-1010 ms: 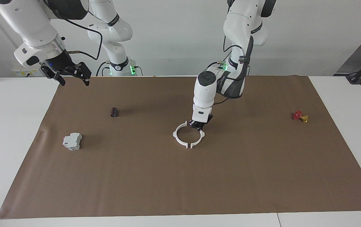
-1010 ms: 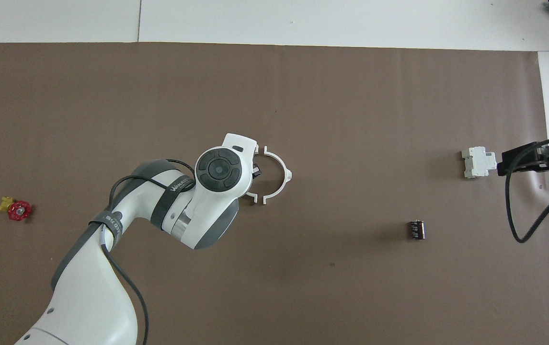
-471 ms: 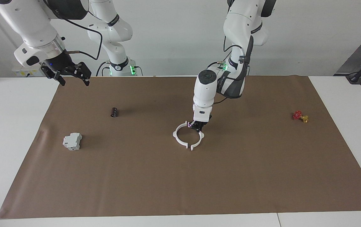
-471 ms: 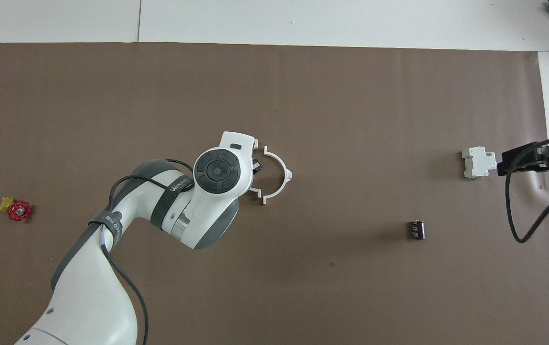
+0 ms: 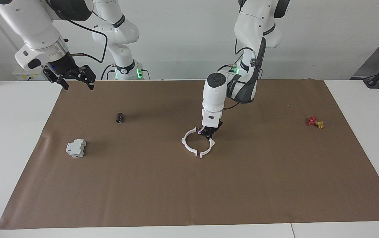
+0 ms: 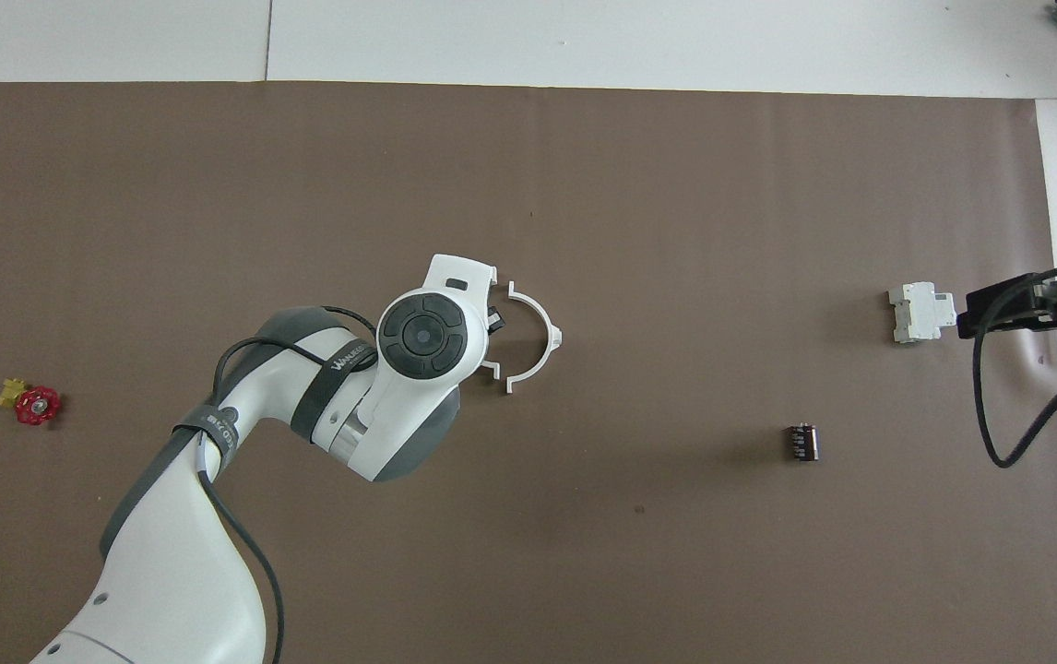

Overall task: Assemble drain pipe with both arms
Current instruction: 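Press the held clamp half against the other half to join them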

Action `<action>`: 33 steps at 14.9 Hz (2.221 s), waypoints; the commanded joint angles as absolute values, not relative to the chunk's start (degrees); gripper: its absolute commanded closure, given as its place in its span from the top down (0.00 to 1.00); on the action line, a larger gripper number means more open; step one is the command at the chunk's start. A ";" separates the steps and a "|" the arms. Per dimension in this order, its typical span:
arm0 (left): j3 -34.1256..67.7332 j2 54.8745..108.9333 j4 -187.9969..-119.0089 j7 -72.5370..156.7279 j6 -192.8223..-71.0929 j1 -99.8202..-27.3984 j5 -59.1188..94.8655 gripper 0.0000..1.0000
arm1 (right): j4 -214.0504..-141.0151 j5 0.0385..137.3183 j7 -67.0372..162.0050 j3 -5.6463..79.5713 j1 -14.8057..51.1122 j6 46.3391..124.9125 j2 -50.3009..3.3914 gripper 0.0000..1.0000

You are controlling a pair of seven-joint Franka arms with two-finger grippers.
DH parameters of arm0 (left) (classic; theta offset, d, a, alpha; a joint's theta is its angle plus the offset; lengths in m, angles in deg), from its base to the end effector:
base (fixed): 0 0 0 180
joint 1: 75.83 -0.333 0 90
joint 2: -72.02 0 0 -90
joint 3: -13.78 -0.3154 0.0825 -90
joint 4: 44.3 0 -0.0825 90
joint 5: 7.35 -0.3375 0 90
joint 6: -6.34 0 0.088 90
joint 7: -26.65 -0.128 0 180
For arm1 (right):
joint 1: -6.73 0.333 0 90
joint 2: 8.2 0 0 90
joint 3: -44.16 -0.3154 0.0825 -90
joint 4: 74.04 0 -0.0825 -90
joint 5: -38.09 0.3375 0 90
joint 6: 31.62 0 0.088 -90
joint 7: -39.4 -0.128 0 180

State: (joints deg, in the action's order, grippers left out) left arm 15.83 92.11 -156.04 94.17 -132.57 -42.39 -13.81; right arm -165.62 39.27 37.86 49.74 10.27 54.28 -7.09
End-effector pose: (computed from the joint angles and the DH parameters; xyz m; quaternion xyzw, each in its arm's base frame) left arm 0.4867 -0.3432 0.3213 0.9687 0.2379 0.0648 0.0276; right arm 0.4919 -0.0152 0.5951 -0.9987 0.0308 0.0399 0.0114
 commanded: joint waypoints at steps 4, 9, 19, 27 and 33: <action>15.01 90.57 -159.43 95.38 -134.99 -40.67 -16.04 0.00 | -165.89 40.37 38.87 49.52 9.54 54.60 -6.53 1.00; 15.01 90.21 -160.67 95.38 -135.17 -39.97 -16.76 0.00 | -165.89 40.37 38.87 49.52 9.54 54.60 -6.53 1.00; 15.01 89.86 -161.02 95.73 -134.38 -39.26 -16.76 0.00 | -165.89 40.37 38.87 49.52 9.54 54.60 -6.53 1.00; 15.01 89.77 -161.37 95.73 -134.37 -39.35 -16.76 0.00 | -165.89 40.37 38.87 49.52 9.54 54.60 -6.53 1.00; 15.01 89.77 -161.11 95.47 -134.46 -39.97 -16.76 1.00 | -165.89 40.37 38.87 49.52 9.54 54.60 -6.53 1.00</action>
